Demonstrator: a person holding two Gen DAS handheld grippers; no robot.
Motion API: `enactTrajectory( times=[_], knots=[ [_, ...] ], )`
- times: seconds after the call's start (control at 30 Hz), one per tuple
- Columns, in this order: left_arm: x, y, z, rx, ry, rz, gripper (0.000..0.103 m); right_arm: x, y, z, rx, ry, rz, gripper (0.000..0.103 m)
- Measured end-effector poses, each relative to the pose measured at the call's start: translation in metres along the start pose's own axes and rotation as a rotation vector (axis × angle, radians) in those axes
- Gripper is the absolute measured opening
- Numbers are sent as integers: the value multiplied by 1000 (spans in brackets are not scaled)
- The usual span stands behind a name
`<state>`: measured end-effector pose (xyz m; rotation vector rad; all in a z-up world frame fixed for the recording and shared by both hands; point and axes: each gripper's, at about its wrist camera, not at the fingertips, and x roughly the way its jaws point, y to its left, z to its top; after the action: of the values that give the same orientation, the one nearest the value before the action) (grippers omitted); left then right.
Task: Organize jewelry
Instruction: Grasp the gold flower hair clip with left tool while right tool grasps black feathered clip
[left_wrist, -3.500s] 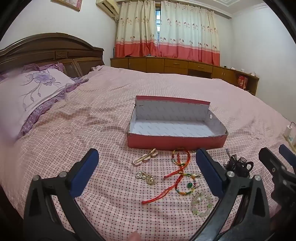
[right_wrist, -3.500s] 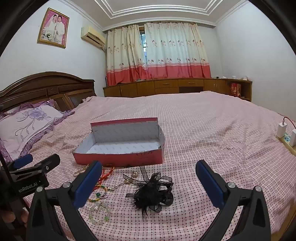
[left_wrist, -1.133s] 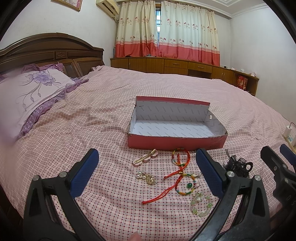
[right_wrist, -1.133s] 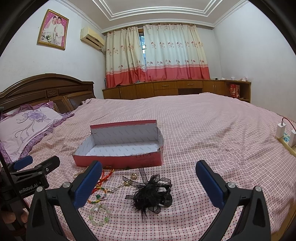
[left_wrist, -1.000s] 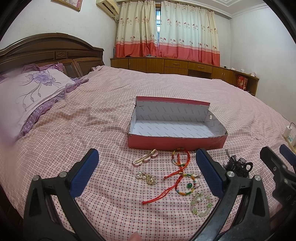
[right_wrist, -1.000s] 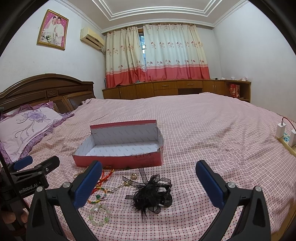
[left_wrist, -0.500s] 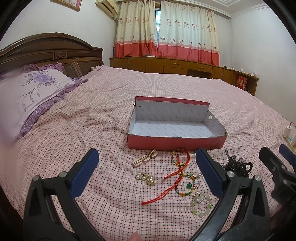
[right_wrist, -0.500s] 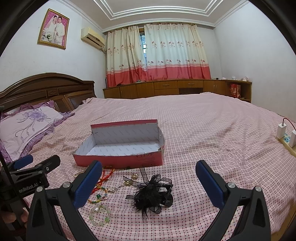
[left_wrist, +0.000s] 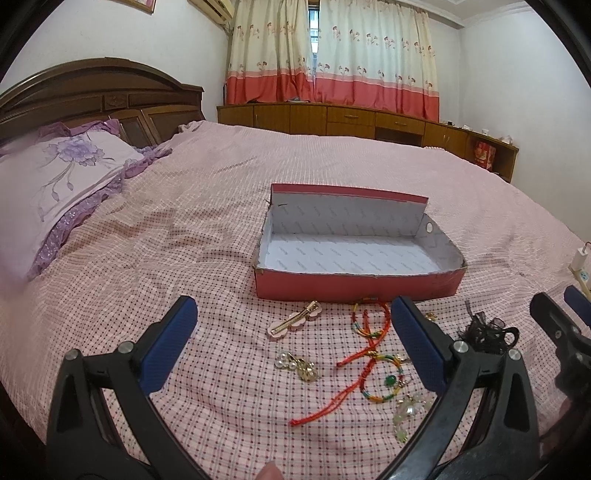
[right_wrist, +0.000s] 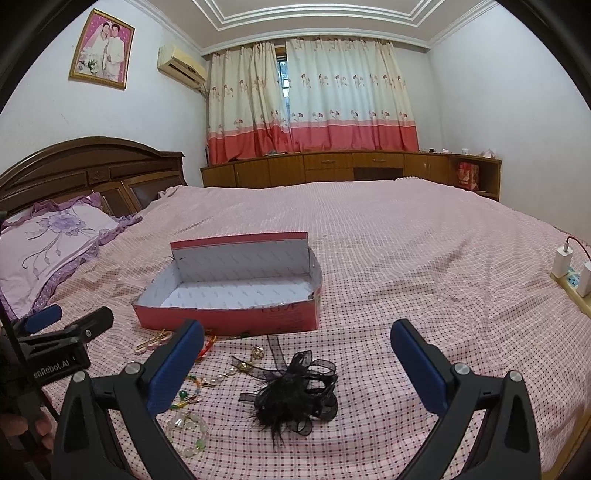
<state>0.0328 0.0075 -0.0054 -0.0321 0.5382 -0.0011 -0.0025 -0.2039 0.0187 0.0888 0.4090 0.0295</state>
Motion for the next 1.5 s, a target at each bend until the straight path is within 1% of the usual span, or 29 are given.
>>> enactTrajectory(
  times=[0.1,0.23,0.37,0.47,0.57,0.63,0.67,0.73,0.83,0.93,1.1,1.2,1.4,1.47,1.5],
  knots=[
    [14,2,0,4,37,-16,98,7,-6,-1,10,23,-2,103],
    [38,2,-2,34,105,-22,98,19,-14,-3,27,69,-4,103],
    [59,4,-5,44,164,-36,97,34,-19,-9,38,131,10,103],
    [71,3,-7,75,193,-43,94,45,-20,-14,42,179,20,103],
    [86,2,-8,96,231,-57,88,54,-18,-20,41,223,24,103],
    [94,2,-10,88,250,-77,79,61,-18,-24,45,260,36,103],
    [97,2,-11,84,260,-78,76,64,-18,-26,48,277,49,103],
    [104,3,-12,84,279,-77,66,72,-17,-30,58,320,74,103],
    [112,5,-17,98,304,-73,60,81,-15,-36,62,359,83,103],
    [120,8,-21,91,338,-78,55,88,-11,-40,52,394,79,100],
    [129,8,-27,97,370,-86,54,97,-12,-48,43,434,65,95],
    [131,8,-28,94,383,-87,54,102,-11,-54,32,466,62,94],
    [132,8,-28,97,389,-94,54,108,-12,-58,36,497,62,94],
    [129,8,-26,104,386,-102,51,107,-13,-57,38,496,58,90],
    [127,10,-25,104,383,-108,46,104,-15,-57,39,494,52,84]
  ],
)
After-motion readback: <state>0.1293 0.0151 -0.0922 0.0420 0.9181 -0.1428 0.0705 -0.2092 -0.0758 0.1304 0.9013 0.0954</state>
